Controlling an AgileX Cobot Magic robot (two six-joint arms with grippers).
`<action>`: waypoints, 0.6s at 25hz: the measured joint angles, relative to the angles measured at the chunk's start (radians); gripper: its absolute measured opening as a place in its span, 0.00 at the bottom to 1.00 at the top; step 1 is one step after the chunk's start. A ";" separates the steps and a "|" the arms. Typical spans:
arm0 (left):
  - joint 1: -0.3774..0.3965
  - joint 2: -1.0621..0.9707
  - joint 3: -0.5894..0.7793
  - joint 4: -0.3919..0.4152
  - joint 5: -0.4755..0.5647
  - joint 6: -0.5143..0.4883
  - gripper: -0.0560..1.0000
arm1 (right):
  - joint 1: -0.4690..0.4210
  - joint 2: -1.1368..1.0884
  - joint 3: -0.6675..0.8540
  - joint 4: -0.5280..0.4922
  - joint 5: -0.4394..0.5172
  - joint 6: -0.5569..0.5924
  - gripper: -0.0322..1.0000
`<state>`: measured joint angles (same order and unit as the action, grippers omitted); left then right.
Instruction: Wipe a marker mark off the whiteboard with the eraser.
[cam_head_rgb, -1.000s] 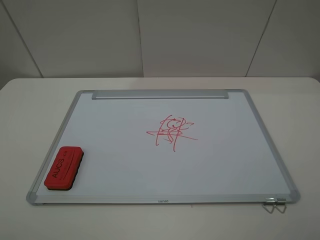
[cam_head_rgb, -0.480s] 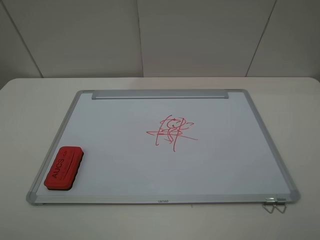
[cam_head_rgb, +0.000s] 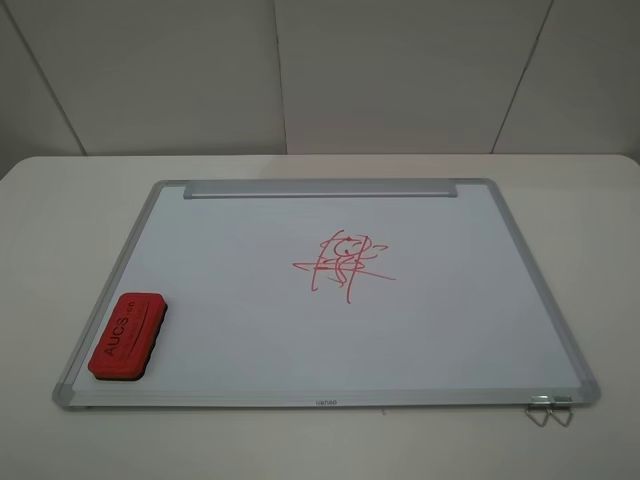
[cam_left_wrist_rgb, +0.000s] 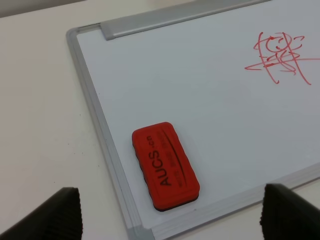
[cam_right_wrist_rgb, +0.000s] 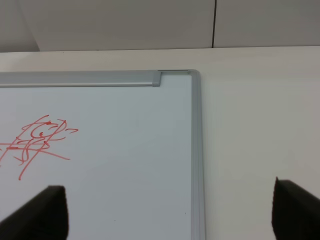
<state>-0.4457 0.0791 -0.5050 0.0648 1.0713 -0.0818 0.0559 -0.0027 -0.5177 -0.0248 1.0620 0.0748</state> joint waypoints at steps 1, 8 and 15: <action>0.000 0.000 0.000 0.000 0.000 0.000 0.73 | 0.000 0.000 0.000 0.000 0.000 0.000 0.73; 0.056 -0.072 0.000 0.000 -0.002 0.000 0.73 | 0.000 0.000 0.000 0.000 0.000 0.000 0.73; 0.235 -0.084 0.000 0.000 -0.002 0.000 0.73 | 0.000 0.000 0.000 0.000 0.000 0.000 0.73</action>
<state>-0.2108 -0.0052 -0.5050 0.0648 1.0693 -0.0820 0.0559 -0.0027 -0.5177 -0.0248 1.0620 0.0748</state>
